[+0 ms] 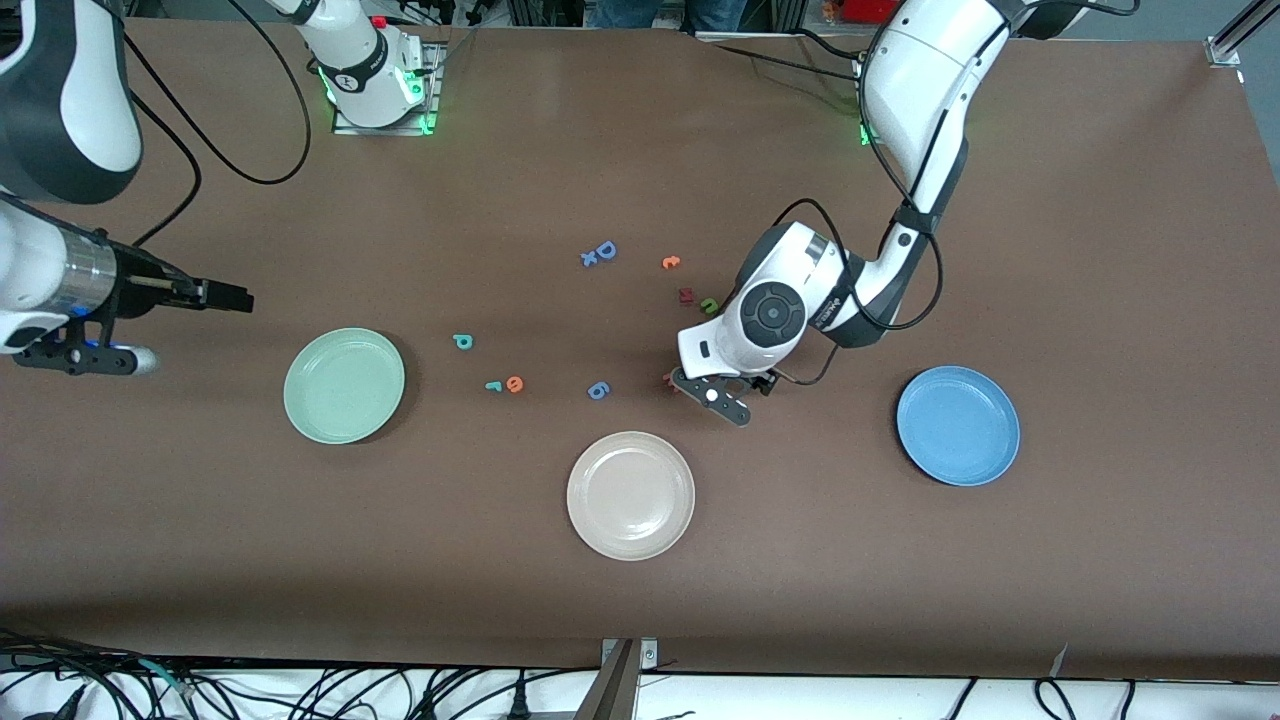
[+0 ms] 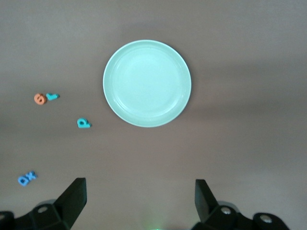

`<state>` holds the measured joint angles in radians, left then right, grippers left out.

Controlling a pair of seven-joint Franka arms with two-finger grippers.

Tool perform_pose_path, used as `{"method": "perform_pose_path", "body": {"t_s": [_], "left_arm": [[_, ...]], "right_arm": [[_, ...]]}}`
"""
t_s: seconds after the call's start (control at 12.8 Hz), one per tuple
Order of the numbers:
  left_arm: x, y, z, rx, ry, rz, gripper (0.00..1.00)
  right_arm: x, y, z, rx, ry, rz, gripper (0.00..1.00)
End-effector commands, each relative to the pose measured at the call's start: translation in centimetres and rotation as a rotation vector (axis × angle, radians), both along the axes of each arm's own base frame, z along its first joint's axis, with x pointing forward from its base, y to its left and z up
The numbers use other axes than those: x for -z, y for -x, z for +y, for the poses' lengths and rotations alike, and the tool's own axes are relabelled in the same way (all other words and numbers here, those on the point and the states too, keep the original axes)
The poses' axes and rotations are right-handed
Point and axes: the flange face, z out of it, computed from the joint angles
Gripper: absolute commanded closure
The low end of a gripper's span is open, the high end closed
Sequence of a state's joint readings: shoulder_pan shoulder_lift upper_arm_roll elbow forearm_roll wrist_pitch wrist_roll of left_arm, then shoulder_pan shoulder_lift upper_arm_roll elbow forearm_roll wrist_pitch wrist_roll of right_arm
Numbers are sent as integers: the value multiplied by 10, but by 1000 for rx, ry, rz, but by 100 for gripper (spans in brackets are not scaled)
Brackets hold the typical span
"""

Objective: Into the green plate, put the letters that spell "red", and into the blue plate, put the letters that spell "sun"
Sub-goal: 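Grasp yellow letter with the left gripper while the right gripper nears blue p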

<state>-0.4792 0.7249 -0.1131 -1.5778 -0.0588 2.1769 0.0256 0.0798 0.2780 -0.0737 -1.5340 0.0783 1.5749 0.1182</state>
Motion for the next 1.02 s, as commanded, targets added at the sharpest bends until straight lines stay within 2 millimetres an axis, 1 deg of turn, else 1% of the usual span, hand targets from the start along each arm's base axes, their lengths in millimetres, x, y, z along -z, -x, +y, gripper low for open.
{"method": "perform_pose_path", "body": {"t_s": [0.0,0.08,0.16,0.23,0.31,0.47,0.55,0.63,0.7,0.78,0.86,0.94], "left_arm": [[13,10,8,-13,1,-5,0],[19,12,11,-16,4,-12,0],[23,14,12,-17,6,-16,0],[24,14,11,-16,10,-24,1],[27,15,10,-16,11,-26,3],[35,24,14,-13,-3,-5,7],[36,28,12,-10,-6,-1,8],[38,36,6,-3,-12,3,10],[39,37,5,-2,-11,2,20],[39,36,5,-4,-5,-8,29],[39,36,5,-2,-6,-9,47],[39,37,4,-1,-6,-9,68]], "right_arm": [[19,-11,45,54,24,-22,0],[26,-13,70,88,42,-32,0],[33,-13,91,117,55,-42,0],[39,-13,106,133,62,-49,0],[49,-10,119,124,62,-52,0],[71,-4,139,121,53,-83,0],[78,-2,148,146,54,-104,0],[86,2,163,174,55,-124,0],[98,5,168,195,57,-137,0],[114,11,174,200,54,-151,0],[132,19,177,215,53,-170,0],[148,26,180,235,49,-193,0]]}}
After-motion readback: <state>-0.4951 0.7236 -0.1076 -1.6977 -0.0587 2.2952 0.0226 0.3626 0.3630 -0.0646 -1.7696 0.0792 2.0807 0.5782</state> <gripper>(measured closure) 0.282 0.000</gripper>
